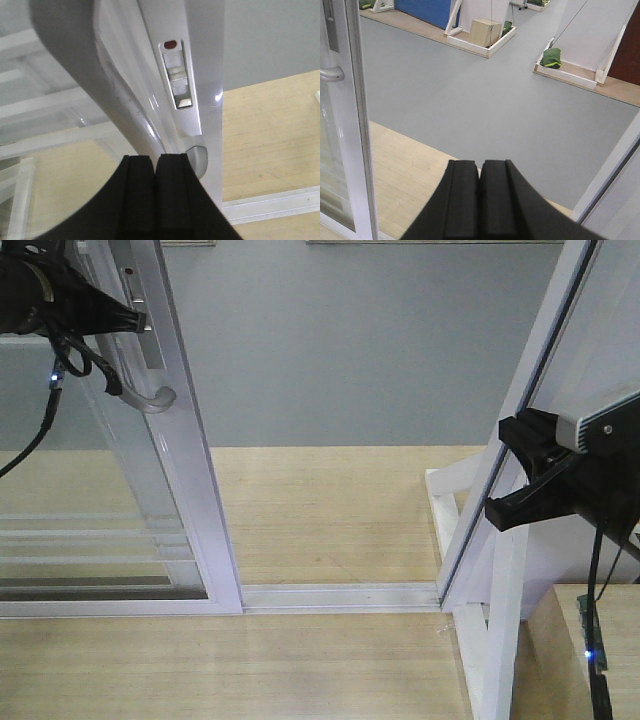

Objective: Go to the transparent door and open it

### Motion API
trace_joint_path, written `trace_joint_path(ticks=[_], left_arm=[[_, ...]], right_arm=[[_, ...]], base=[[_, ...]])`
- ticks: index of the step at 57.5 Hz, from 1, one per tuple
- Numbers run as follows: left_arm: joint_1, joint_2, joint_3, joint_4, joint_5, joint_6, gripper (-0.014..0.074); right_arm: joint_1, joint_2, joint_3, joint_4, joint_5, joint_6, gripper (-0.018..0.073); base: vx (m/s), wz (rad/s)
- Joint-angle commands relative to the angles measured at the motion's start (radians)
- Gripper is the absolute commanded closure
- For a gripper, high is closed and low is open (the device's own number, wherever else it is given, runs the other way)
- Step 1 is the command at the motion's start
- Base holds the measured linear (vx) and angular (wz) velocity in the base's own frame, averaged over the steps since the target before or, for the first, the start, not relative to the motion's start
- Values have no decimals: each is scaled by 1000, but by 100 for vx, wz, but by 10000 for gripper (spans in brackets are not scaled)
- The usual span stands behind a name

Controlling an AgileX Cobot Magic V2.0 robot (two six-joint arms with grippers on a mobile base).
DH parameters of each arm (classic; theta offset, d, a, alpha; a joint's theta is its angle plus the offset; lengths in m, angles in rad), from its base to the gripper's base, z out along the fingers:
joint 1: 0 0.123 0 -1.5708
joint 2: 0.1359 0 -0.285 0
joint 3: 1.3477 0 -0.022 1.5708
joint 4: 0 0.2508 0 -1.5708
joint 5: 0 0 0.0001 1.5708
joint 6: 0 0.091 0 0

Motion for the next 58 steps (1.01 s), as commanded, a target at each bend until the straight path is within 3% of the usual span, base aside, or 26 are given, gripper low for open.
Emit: trace_joint_path(ticks=[1,11,20,34,41,49,58], left_arm=[[-4,-125,17,9,-44,38,598],[-4,-357,236,-31,-133,105,598],[-4,-620,476,-118,-202,167,598],[-4,-1035,780,-220,-135,174,598],[-4,-1239,875,-245,-31,186,598],[-4,-1431,928,-310,100,194,598],[-4,-1533,950,-415,122,197,598]], right_arm=[[0,-33,-28,1,-54,-3,566],[0,-138,-28,7,55,39,564],[0,-318,-28,7,220,53,564],[1,-609,-28,52,483,66,564],[1,-727,-28,92,602,9,564],[1,-810,-28,162,696,-156,564],[1,-824,-28,206,699,-239,564]], base=[[0,0],[0,0],[0,0],[0,0],[0,0],[0,0],[0,0]])
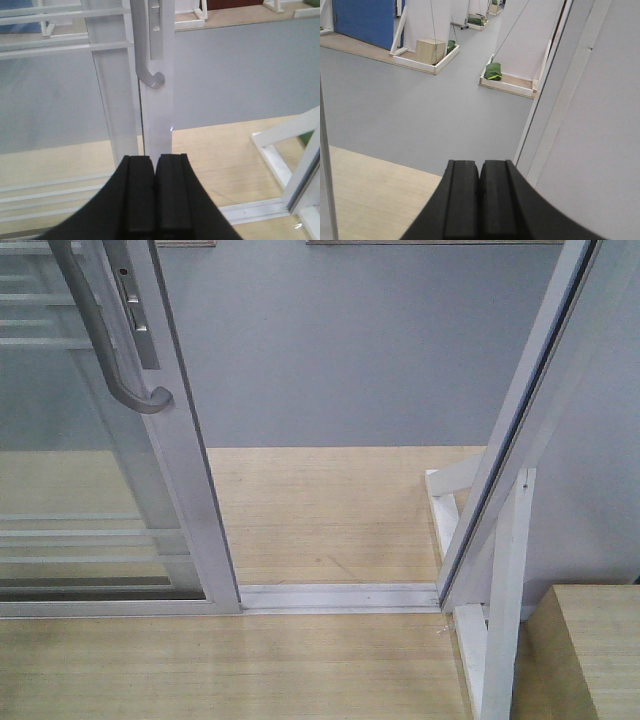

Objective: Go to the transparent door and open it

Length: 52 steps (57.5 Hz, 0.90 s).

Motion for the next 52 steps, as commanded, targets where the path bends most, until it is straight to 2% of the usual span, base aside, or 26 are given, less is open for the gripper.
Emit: trace_joint_path(ticks=[1,45,52], left_arm=[[-3,-28,-18,-70,-71,2,598],[-3,-34,-19,-81,-86,1,598],[-3,-38,-2,-44,-108,15,598]], right_arm=[[1,10,-28,12,-70,-43,564],[1,10,-28,15,-33,-43,564],[1,10,-28,15,-33,-43,564]], base=[[0,0],[0,0],[0,0]])
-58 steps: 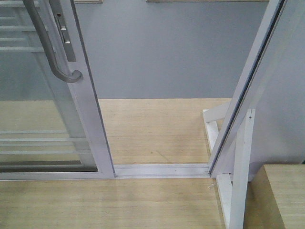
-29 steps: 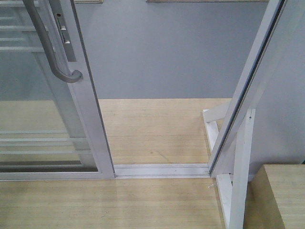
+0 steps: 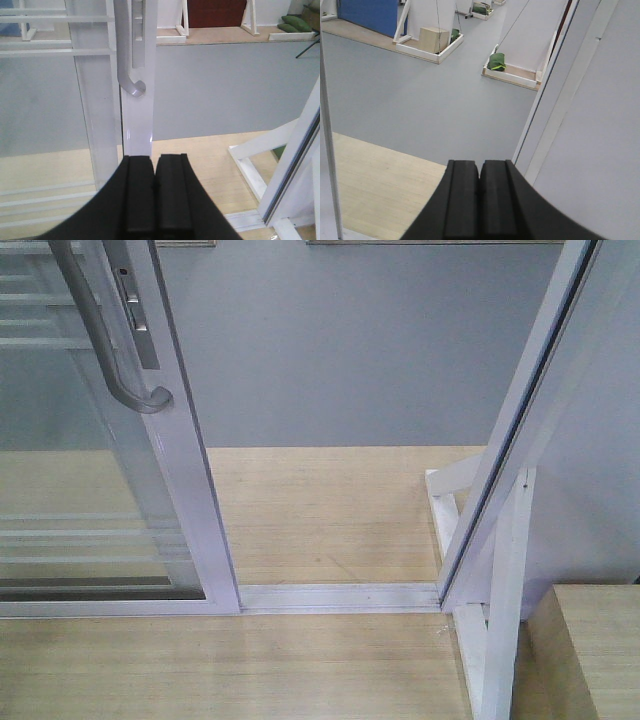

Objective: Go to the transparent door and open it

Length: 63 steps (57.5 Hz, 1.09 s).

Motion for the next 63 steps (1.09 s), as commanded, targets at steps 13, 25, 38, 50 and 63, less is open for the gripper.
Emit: trace_joint_path(ticks=[13,25,38,50,63], left_arm=[[-3,-82,229,32,-394,14,598],[-3,-83,424,32,-637,-15,598],[-3,-82,418,31,-576,-8,598],[-3,-82,418,31,-560,-8,598],[-3,-82,418,31,-560,-8,598]], right_arm=[[1,13,-28,-10,-74,-7,564],[1,13,-28,-10,-74,-7,564],[1,13,-28,-10,-74,-7,564],[0,13,-28,-10,-74,-7,564],[0,13,-28,-10,-74,-7,564]], base=[[0,0],[0,0],[0,0],[0,0],[0,0]])
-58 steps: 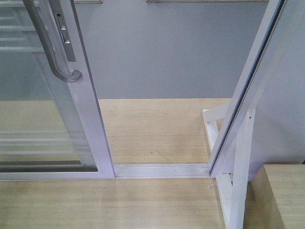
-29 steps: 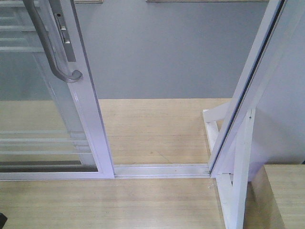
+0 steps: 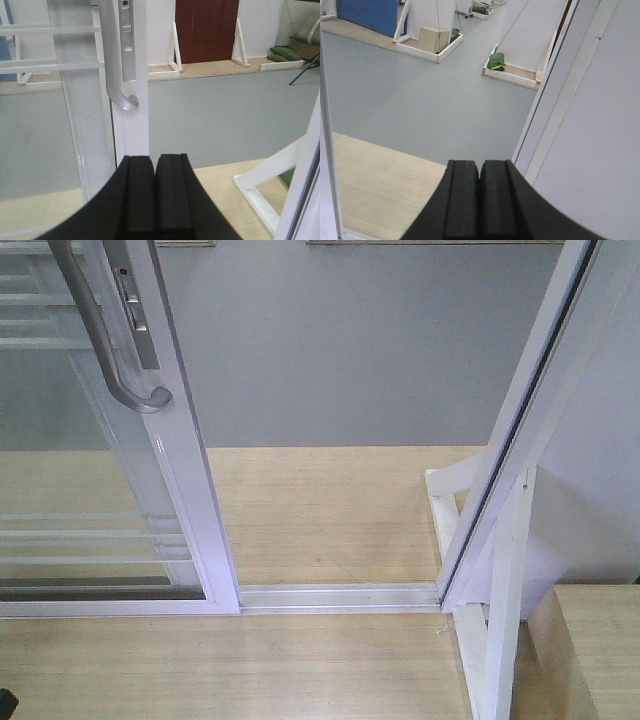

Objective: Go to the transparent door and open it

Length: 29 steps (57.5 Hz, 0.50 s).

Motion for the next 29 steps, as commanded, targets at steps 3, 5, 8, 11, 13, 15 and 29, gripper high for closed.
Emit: trace_joint_path(ticks=[3,5,8,11,13,15,29], left_arm=[[-3,-13,26,-6,-75,-8,598],[-3,-13,26,-6,-75,-8,598],[-3,-13,26,-6,-75,-8,598],[-3,-13,26,-6,-75,-8,598],[-3,-13,26,-6,-75,-8,598],[-3,-13,26,-6,-75,-8,598],[-3,-13,26,-6,-75,-8,598]], right_arm=[[0,13,-28,-11,-75,-6,564],[0,13,-28,-11,-75,-6,564],[0,13,-28,-11,-75,-6,564],[0,13,-28,-11,-75,-6,564],[0,13,-28,-11,-75,-6,564],[0,13,-28,-11,-75,-6,564],[0,16,-26,204,-83,-141,564]], base=[[0,0],[0,0],[0,0],[0,0],[0,0],[0,0],[0,0]])
